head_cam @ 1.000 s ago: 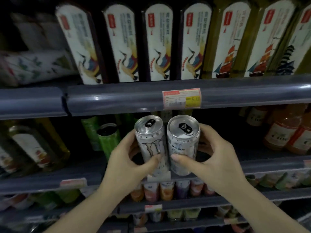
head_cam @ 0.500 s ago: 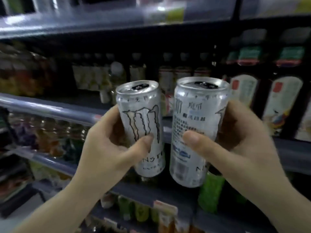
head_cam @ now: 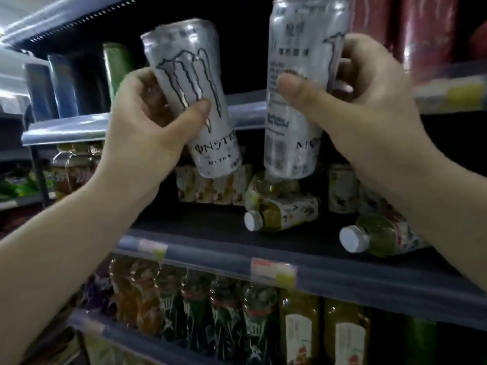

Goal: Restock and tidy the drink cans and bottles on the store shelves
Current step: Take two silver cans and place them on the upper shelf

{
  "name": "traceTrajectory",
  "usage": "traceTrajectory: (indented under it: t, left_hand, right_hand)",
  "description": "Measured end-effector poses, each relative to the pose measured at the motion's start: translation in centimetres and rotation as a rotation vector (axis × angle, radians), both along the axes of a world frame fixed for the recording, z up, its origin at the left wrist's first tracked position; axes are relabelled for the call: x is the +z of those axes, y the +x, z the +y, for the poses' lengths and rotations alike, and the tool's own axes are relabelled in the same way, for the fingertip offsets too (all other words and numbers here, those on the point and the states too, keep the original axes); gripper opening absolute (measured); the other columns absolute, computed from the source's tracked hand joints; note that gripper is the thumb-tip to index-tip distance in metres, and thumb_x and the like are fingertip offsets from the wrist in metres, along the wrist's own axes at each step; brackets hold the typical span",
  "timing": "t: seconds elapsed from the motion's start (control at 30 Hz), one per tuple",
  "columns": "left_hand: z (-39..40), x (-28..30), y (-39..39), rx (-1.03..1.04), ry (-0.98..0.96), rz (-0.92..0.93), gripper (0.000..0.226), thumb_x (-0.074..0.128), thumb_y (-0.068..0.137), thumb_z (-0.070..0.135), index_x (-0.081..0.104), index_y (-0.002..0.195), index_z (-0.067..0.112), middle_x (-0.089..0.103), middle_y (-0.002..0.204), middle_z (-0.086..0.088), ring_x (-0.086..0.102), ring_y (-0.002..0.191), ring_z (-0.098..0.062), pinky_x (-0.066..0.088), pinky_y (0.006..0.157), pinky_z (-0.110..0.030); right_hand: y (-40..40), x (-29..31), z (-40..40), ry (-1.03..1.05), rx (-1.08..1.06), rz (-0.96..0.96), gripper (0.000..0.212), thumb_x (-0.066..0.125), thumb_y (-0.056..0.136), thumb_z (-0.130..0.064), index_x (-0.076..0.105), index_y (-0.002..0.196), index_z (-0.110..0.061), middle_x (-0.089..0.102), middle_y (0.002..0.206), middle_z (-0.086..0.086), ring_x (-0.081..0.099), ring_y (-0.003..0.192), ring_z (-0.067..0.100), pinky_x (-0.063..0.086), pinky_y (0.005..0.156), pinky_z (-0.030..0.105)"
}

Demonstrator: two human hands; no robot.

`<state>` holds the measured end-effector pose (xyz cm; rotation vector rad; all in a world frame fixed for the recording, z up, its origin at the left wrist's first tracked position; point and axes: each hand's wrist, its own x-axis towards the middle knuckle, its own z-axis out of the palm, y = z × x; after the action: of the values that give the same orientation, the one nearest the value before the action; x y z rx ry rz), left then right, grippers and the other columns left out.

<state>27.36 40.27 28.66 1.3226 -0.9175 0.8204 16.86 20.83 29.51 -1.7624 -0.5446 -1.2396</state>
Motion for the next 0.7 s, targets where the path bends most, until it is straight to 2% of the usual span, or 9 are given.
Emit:
traceTrajectory:
  t: [0.07, 0.17, 0.3, 0.37, 0.47, 0.6, 0.7]
  left_hand:
    - [1.7, 2.1, 2.6, 0.042, -0.014, -0.025, 0.052, 0.072, 0.081, 0.024, 0.05, 0.123, 0.004, 0.07, 0.109, 0.002, 0.069, 0.097, -0.005, 0.055, 0.076, -0.017]
    - [4.1, 4.9, 6.0, 0.061, -0.066, -0.068, 0.051, 0.072, 0.077, 0.031, 0.05, 0.117, 0.007, 0.068, 0.112, -0.002, 0.068, 0.1, -0.01, 0.057, 0.081, -0.027]
    - [6.0, 7.8, 9.5, 0.011, -0.118, -0.085, 0.055, 0.072, 0.079, 0.026, 0.045, 0.12, 0.003, 0.065, 0.119, -0.011, 0.066, 0.107, -0.017, 0.056, 0.091, -0.038]
    - [6.4, 8.8, 10.9, 0.004, -0.091, -0.067, 0.052, 0.072, 0.079, 0.027, 0.045, 0.118, 0.007, 0.064, 0.12, -0.01, 0.066, 0.108, -0.017, 0.055, 0.091, -0.04]
    - [6.3, 9.6, 11.9, -0.028, -0.085, -0.032, 0.058, 0.071, 0.081, 0.026, 0.046, 0.125, -0.002, 0.064, 0.121, -0.013, 0.065, 0.109, -0.02, 0.056, 0.09, -0.04]
    - [6.0, 10.2, 12.4, -0.051, -0.082, -0.015, 0.052, 0.07, 0.084, 0.025, 0.048, 0.124, 0.0, 0.065, 0.117, -0.011, 0.067, 0.106, -0.019, 0.057, 0.089, -0.037]
    - [5.7, 10.4, 12.5, -0.081, -0.027, 0.007, 0.047, 0.067, 0.088, 0.021, 0.049, 0.125, -0.002, 0.066, 0.117, -0.011, 0.068, 0.105, -0.019, 0.057, 0.088, -0.037]
  right_hand:
    - [2.6, 1.7, 1.4, -0.011, 0.01, -0.03, 0.046, 0.074, 0.08, -0.038, 0.053, 0.113, -0.013, 0.068, 0.11, 0.009, 0.068, 0.099, 0.018, 0.059, 0.081, 0.037]
    - [6.2, 4.4, 3.5, 0.044, 0.063, -0.061, 0.044, 0.072, 0.085, -0.03, 0.053, 0.116, -0.005, 0.067, 0.107, 0.009, 0.068, 0.099, 0.018, 0.059, 0.082, 0.035]
    - [9.1, 7.5, 5.9, 0.022, 0.056, -0.148, 0.062, 0.073, 0.08, -0.036, 0.05, 0.126, -0.001, 0.064, 0.12, 0.009, 0.063, 0.111, 0.016, 0.054, 0.093, 0.035]
    - [10.5, 8.5, 6.8, 0.013, 0.033, -0.174, 0.06, 0.073, 0.078, -0.039, 0.052, 0.123, -0.004, 0.066, 0.117, 0.005, 0.064, 0.111, 0.013, 0.053, 0.094, 0.033]
    - [12.8, 9.2, 7.5, 0.049, 0.003, -0.176, 0.055, 0.077, 0.077, -0.036, 0.053, 0.118, -0.007, 0.067, 0.114, 0.002, 0.065, 0.107, 0.012, 0.054, 0.092, 0.033]
    - [14.3, 9.7, 7.7, 0.098, -0.012, -0.122, 0.048, 0.08, 0.072, -0.041, 0.053, 0.104, -0.017, 0.068, 0.107, 0.001, 0.068, 0.098, 0.012, 0.058, 0.085, 0.032]
    - [14.5, 10.3, 7.9, 0.092, -0.025, -0.067, 0.049, 0.081, 0.071, -0.042, 0.054, 0.103, -0.017, 0.069, 0.106, 0.001, 0.069, 0.096, 0.013, 0.059, 0.081, 0.032]
